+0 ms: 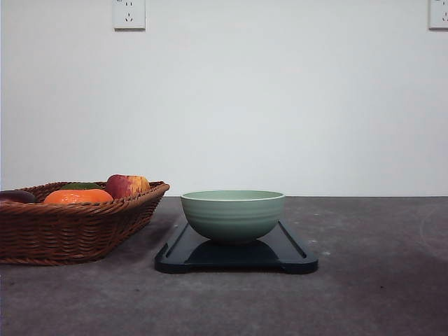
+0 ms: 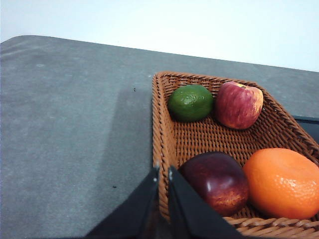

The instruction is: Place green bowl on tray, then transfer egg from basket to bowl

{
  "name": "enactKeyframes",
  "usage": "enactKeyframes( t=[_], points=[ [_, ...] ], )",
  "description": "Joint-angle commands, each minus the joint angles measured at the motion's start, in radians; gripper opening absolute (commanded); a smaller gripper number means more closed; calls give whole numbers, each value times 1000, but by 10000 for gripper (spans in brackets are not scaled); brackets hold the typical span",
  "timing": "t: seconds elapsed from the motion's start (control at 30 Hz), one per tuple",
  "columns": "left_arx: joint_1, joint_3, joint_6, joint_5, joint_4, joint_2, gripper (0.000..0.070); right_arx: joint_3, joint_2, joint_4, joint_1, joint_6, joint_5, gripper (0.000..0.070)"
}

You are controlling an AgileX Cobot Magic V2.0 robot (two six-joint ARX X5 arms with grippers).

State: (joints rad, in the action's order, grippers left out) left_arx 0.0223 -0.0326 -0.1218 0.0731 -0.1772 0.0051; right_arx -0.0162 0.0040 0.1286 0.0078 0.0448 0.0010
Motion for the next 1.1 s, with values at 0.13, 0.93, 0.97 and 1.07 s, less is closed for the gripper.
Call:
enactKeyframes(
  t=[0.13, 0.93, 0.97, 1.07],
  points=[
    [1, 19, 0, -3, -3, -2, 20, 4, 0, -30, 3, -13, 0, 28],
    [1, 19, 0, -3, -3, -2, 20, 4, 0, -30, 3, -13, 0, 28],
    [1, 19, 0, -3, -3, -2, 20, 4, 0, -30, 3, -13, 0, 28],
    [1, 19, 0, -3, -3, -2, 20, 4, 0, -30, 3, -13, 0, 28]
  ],
)
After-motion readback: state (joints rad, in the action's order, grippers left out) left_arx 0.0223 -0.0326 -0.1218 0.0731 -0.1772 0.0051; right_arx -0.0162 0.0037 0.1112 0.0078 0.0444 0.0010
